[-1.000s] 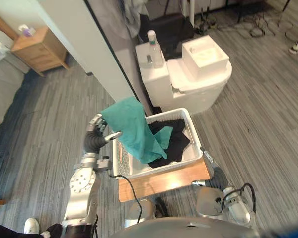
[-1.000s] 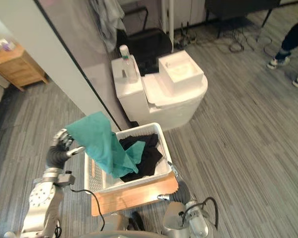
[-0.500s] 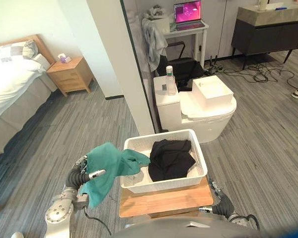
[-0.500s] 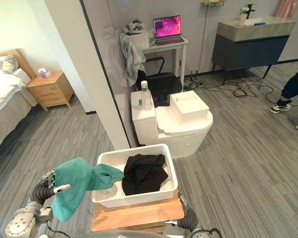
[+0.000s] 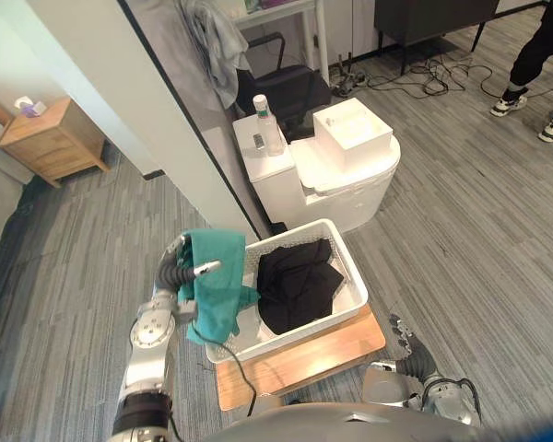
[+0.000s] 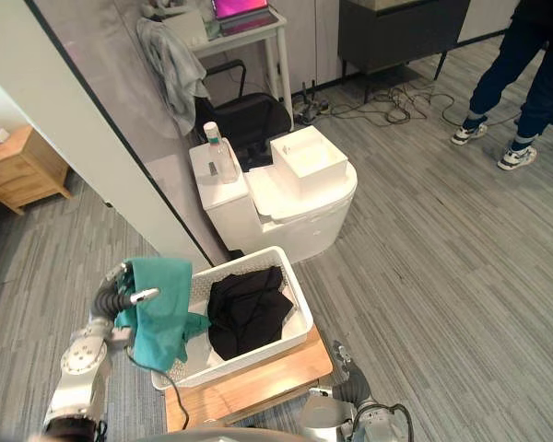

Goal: Tidy the bed and pick cloth on bed and put in laundry

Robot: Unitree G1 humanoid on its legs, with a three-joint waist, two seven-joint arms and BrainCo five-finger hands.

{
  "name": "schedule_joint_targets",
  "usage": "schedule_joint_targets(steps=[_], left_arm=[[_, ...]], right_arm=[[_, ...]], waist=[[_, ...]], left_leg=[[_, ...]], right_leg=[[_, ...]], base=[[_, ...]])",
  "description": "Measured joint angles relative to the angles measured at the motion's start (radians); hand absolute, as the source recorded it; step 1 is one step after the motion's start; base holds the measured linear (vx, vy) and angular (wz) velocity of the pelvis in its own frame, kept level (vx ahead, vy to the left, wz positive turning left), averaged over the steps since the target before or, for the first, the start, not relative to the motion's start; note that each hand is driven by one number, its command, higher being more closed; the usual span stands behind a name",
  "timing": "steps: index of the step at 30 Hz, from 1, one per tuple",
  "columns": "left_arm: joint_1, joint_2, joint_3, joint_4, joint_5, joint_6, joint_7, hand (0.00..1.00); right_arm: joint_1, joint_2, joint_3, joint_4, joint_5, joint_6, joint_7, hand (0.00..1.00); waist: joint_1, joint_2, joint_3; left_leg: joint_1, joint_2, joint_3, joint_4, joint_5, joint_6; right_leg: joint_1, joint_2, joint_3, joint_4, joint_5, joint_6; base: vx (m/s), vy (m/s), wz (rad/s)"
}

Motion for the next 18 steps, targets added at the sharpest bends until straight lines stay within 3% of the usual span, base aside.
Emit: schedule_joint_targets(steps=[5,11,13,18], left_arm=[[-0.027,0.005,-0.033,-0.001,-0.026,0.001,-0.012,0.0],[-0.022,0.005,-0.093,-0.001,-0.024,-0.001,-0.082,0.0],[-0.013,0.003,-0.137,0.0,-0.016,-0.023,-0.113,0.0],[0.002,0.001,-0.225,0.0,-0.003,-0.066,-0.179,0.0]], right_arm=[[-0.004,0.0,0.0,-0.033,0.003,0.0,-0.014,0.0],[-0.001,-0.005,-0.006,-0.034,0.021,0.0,-0.035,0.0],[-0.002,-0.007,-0.006,-0.034,0.021,-0.001,-0.038,0.0],[-0.006,-0.023,-0.007,-0.035,0.021,-0.005,-0.049,0.0]], waist=[[0.002,0.004,0.025],[-0.003,0.006,0.048],[-0.022,0.01,0.049],[-0.024,0.015,0.068]], left_leg=[[0.018,0.001,0.024,0.003,-0.003,-0.005],[0.025,0.008,0.049,0.003,-0.02,-0.022],[0.013,0.008,0.053,0.003,-0.02,-0.022],[0.005,0.006,0.073,-0.001,-0.02,-0.02]], right_leg=[[-0.007,0.005,0.018,0.013,0.0,0.0],[-0.016,0.021,0.05,0.009,-0.003,-0.005],[-0.027,0.025,0.06,0.002,0.004,-0.005],[-0.045,0.027,0.074,-0.007,0.015,0.0]], base=[[0.0,0.011,-0.12],[-0.08,-0.011,-0.17],[-0.02,0.012,-0.08],[0.02,0.033,-0.11]])
